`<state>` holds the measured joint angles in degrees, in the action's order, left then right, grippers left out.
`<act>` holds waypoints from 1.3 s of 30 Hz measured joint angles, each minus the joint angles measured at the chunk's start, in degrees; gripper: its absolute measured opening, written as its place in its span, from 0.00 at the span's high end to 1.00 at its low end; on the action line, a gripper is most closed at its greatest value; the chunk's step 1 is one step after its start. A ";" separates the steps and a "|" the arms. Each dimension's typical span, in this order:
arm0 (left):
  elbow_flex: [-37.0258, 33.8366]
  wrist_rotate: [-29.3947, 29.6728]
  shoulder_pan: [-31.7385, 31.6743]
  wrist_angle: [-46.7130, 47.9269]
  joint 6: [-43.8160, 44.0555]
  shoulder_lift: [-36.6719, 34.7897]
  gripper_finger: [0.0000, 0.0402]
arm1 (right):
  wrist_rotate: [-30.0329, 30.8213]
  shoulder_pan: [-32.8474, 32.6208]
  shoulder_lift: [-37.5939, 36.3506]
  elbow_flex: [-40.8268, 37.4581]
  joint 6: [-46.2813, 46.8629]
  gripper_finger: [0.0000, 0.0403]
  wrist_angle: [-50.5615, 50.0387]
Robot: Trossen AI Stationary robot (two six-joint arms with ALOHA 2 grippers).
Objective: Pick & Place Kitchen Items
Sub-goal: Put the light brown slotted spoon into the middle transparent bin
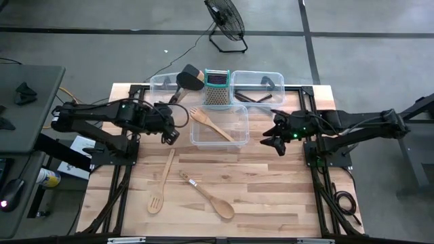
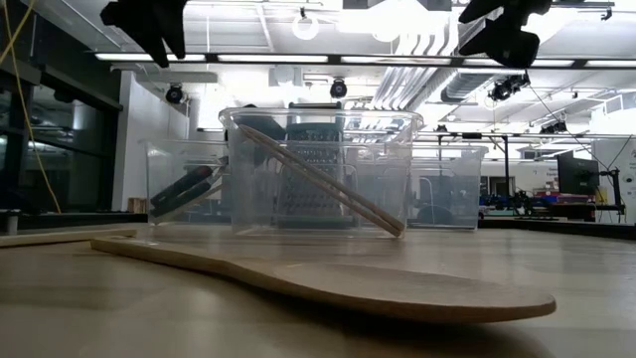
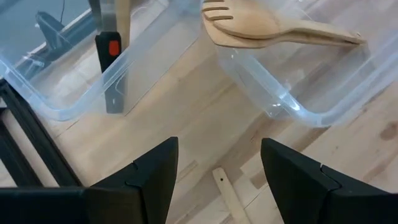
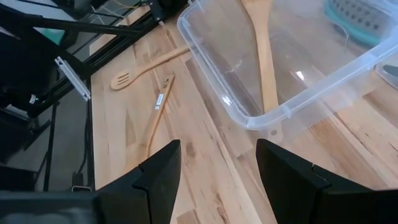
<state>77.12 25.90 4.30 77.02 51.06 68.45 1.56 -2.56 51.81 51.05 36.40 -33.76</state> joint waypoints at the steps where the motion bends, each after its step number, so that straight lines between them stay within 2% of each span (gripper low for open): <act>1: 0.00 0.22 0.46 0.06 -0.25 -0.13 0.44 | 1.05 -0.73 -0.01 0.00 1.03 0.50 0.00; 8: 0.00 0.60 3.89 1.54 -1.32 -2.20 0.44 | 10.29 -6.32 0.65 0.00 8.08 0.50 0.20; 14: -0.13 0.61 10.39 3.50 0.25 -3.57 0.44 | 14.68 -11.08 3.42 0.00 14.43 0.50 4.62; 18: -3.99 0.64 14.93 2.81 3.38 -5.56 0.44 | 17.82 -14.23 6.47 0.00 16.44 0.50 8.93; 23: -11.58 0.55 20.90 -1.98 9.57 -10.18 0.44 | 18.49 -16.84 10.71 0.00 20.44 0.50 13.36; 29: -17.21 1.21 27.77 -4.34 16.48 -15.14 0.44 | 19.61 -19.29 15.56 0.00 23.84 0.50 18.17; 39: -18.10 0.09 33.36 -4.05 23.75 -15.70 0.44 | 20.82 -22.08 20.51 0.00 29.28 0.50 22.52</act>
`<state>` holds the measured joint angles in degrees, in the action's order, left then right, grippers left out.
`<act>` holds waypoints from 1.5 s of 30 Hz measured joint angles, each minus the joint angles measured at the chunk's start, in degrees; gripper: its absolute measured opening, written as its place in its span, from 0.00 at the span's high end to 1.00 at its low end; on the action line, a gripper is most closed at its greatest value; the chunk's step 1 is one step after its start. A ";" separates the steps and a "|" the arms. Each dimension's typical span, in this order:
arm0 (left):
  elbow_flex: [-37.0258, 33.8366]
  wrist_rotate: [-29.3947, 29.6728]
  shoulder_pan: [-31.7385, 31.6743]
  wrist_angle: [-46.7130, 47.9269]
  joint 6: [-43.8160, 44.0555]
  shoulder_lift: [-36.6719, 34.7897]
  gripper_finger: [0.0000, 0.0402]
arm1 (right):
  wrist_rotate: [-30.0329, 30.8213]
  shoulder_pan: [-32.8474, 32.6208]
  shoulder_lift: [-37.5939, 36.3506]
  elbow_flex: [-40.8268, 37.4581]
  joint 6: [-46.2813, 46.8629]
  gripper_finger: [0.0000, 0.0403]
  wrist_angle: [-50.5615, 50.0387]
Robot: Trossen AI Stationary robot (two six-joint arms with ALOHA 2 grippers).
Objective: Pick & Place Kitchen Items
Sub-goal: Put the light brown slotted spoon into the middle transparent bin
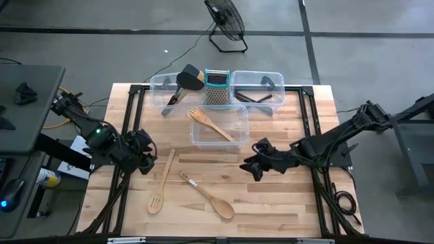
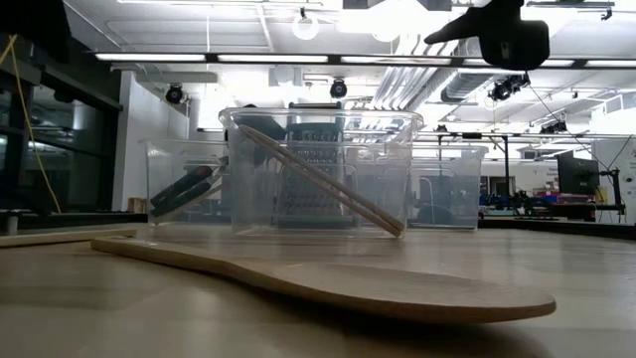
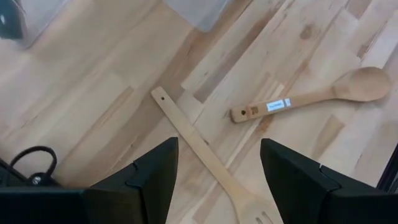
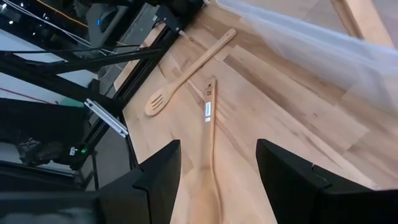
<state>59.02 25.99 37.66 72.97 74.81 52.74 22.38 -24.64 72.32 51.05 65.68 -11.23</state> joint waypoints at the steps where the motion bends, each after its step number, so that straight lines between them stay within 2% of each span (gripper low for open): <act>1: 0.00 -0.03 0.11 -0.02 0.46 0.03 0.44 | 0.02 -0.15 0.04 0.00 0.39 0.50 0.00; 22: 0.00 -0.06 0.73 0.66 0.52 0.01 0.44 | 0.47 -1.29 0.15 0.00 2.21 0.50 0.02; 28: 0.00 -0.32 0.73 0.63 0.92 0.01 0.44 | 2.28 -1.29 0.19 0.00 2.20 0.50 0.78; 38: 0.00 -4.08 0.73 0.59 5.47 0.33 0.44 | 3.21 -2.71 0.21 0.00 2.16 0.50 1.66; 45: -1.52 -7.83 0.60 0.36 11.78 5.00 0.44 | 4.04 -3.17 0.21 0.00 2.22 0.50 2.30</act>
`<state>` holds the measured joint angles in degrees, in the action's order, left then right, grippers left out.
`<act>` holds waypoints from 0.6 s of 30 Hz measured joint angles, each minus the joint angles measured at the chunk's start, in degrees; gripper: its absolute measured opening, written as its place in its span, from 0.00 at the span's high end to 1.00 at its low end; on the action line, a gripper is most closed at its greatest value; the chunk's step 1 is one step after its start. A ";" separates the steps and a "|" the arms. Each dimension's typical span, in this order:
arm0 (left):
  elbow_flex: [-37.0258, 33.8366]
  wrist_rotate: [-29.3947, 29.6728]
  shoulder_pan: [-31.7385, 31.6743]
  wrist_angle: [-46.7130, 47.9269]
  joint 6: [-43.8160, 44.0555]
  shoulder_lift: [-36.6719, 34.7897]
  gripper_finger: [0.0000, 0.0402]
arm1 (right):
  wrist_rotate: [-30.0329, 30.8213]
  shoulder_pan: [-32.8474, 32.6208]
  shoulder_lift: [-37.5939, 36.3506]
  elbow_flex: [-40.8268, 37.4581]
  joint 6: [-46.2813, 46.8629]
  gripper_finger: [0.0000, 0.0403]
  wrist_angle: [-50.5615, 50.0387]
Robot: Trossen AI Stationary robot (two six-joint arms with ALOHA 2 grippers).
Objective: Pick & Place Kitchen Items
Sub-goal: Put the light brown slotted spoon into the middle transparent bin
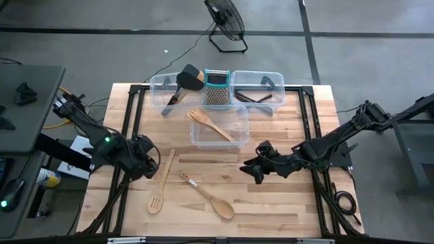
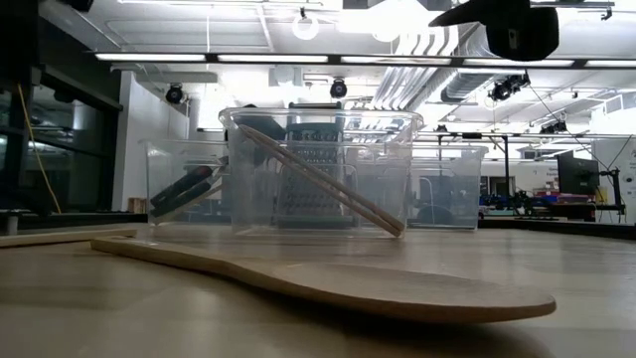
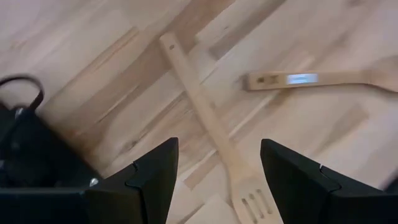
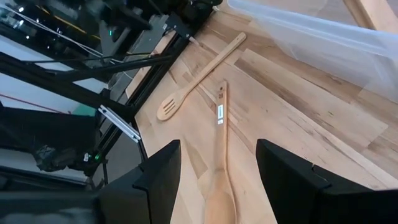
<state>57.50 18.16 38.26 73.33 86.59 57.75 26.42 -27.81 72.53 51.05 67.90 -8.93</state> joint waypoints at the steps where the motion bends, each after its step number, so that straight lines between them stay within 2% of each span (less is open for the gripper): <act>1: -0.54 -0.54 0.00 0.07 1.41 0.94 0.44 | 0.39 0.00 0.01 0.00 0.00 0.50 0.36; 7: -2.21 -2.24 0.00 0.08 9.98 6.79 0.44 | 1.16 0.00 0.02 0.00 0.00 0.50 0.93; 18: -2.23 -9.06 -0.04 -5.47 8.19 16.29 0.44 | 1.14 0.00 0.02 0.00 0.02 0.50 1.50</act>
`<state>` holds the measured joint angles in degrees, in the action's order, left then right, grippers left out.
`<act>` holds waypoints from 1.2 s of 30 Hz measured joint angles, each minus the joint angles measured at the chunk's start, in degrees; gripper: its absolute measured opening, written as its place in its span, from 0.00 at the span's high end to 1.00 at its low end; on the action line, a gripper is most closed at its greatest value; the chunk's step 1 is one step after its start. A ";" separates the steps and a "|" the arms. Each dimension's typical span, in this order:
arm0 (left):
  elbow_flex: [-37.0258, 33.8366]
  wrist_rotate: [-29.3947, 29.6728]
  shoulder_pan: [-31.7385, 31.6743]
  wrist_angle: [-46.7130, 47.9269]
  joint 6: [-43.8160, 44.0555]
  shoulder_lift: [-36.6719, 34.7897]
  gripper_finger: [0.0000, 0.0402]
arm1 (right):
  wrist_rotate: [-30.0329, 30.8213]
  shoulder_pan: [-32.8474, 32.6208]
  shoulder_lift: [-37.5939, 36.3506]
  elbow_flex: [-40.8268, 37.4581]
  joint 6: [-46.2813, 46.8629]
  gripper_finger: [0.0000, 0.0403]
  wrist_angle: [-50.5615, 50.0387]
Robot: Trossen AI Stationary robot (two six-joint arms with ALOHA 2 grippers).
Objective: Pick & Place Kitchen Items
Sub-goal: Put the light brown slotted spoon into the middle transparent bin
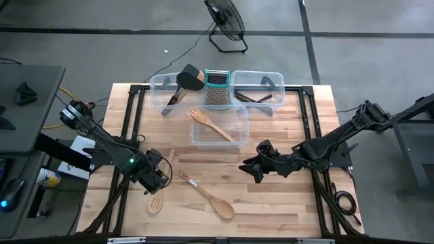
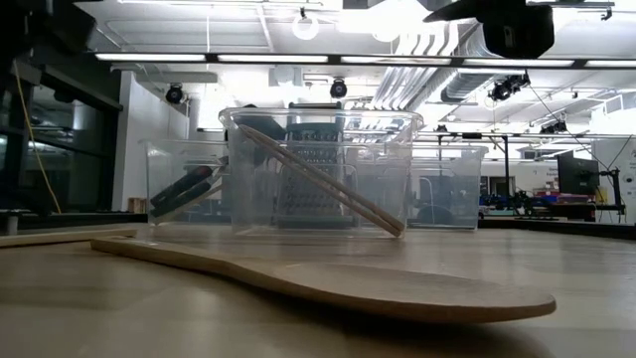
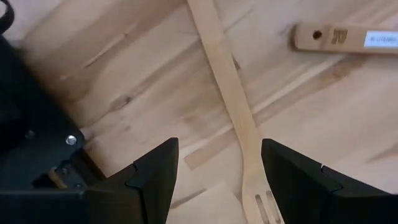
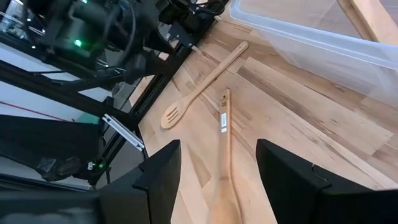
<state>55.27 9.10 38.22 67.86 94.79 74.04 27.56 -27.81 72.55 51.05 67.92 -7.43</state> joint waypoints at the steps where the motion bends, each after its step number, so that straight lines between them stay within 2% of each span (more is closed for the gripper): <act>1: -0.06 -0.42 0.00 -0.58 -0.59 0.50 0.44 | -0.02 0.00 0.00 0.00 -0.01 0.50 0.35; 7: -7.66 -5.81 -3.44 -15.35 -3.20 0.83 0.44 | -0.86 0.00 0.00 0.00 -0.51 0.50 0.45; 12: -12.08 -9.02 -5.92 -21.12 -3.01 0.86 0.44 | -2.64 0.00 0.00 0.00 -2.20 0.50 0.42; 20: -12.74 -11.70 -7.08 -21.88 -0.77 0.86 0.44 | -5.41 -0.40 0.00 0.00 -3.67 0.50 0.39; 36: -12.74 -13.99 -7.08 -25.18 1.09 0.86 0.44 | -4.98 -4.11 0.00 0.00 -4.96 0.50 0.36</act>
<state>42.52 -4.89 31.14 42.68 95.88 74.89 22.58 -31.93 72.55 51.05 62.96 -7.07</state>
